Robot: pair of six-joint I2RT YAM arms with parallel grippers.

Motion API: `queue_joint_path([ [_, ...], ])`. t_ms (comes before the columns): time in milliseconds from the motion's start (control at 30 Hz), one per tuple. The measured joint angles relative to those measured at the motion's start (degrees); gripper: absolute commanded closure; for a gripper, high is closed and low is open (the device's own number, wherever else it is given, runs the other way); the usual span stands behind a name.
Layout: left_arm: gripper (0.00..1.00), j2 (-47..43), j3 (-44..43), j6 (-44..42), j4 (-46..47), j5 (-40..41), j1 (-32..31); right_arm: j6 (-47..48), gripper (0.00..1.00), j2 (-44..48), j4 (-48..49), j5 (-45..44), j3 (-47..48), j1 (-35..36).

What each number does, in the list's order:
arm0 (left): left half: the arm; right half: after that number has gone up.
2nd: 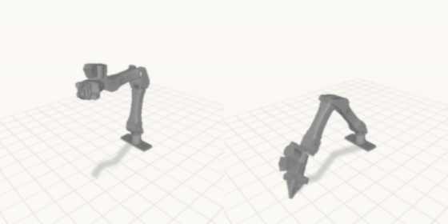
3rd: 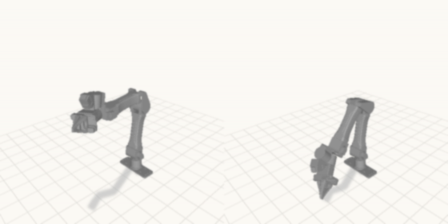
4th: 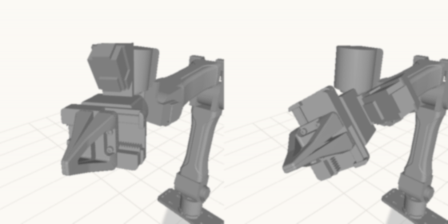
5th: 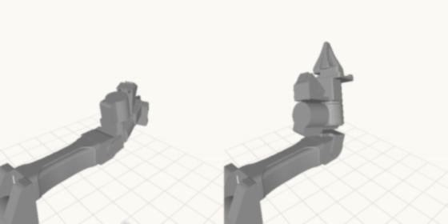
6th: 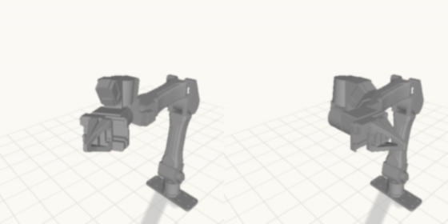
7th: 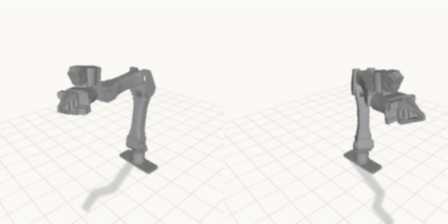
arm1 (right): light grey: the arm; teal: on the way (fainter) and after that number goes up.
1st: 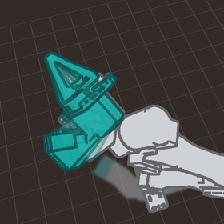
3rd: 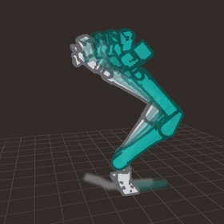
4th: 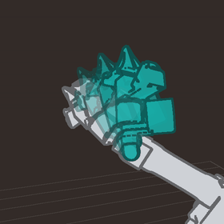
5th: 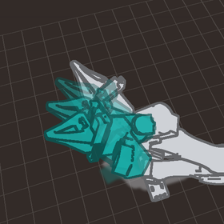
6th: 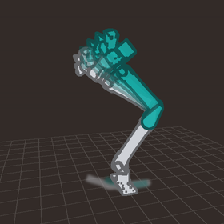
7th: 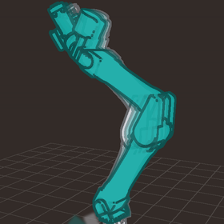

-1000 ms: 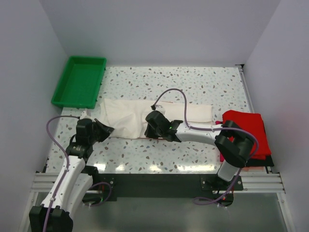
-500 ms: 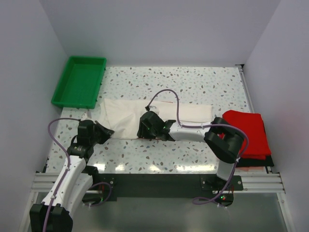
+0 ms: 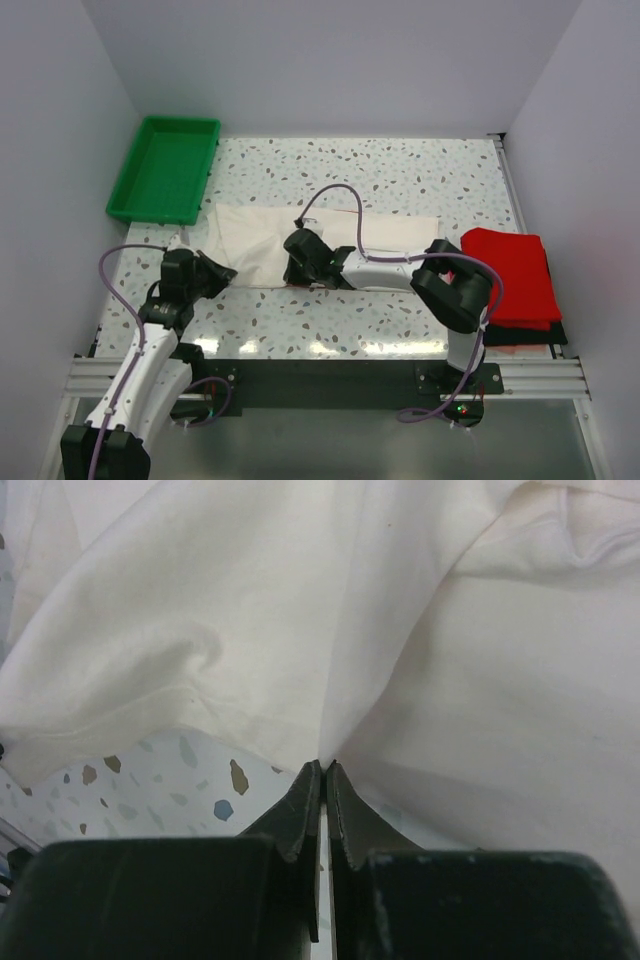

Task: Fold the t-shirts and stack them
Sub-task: Fold the tshirt

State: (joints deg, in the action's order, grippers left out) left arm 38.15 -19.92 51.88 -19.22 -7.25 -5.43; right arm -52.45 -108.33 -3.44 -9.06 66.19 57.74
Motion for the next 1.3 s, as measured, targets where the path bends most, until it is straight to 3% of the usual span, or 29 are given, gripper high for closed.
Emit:
queue_joint_path([
  [567, 1.00, -8.50, 0.02, 3.41, -8.55, 3.72, -0.66, 0.24, 1.00, 8.28, -0.17, 1.25, -7.63, -1.42],
  [733, 1.00, -7.23, 0.02, 3.91, -9.03, 4.96, -0.66, 0.50, 1.00, 8.55, 0.24, 3.06, -7.72, -1.44],
  [967, 1.00, 5.90, -2.58, 3.26, -5.95, 6.01, -0.66, 0.83, 1.00, 6.97, 0.50, 8.90, -5.86, -3.91],
  [1300, 0.99, 25.42, -16.15, 0.37, -0.52, 8.04, -0.66, 0.37, 1.00, 2.75, -0.44, 16.96, 1.07, -13.00],
])
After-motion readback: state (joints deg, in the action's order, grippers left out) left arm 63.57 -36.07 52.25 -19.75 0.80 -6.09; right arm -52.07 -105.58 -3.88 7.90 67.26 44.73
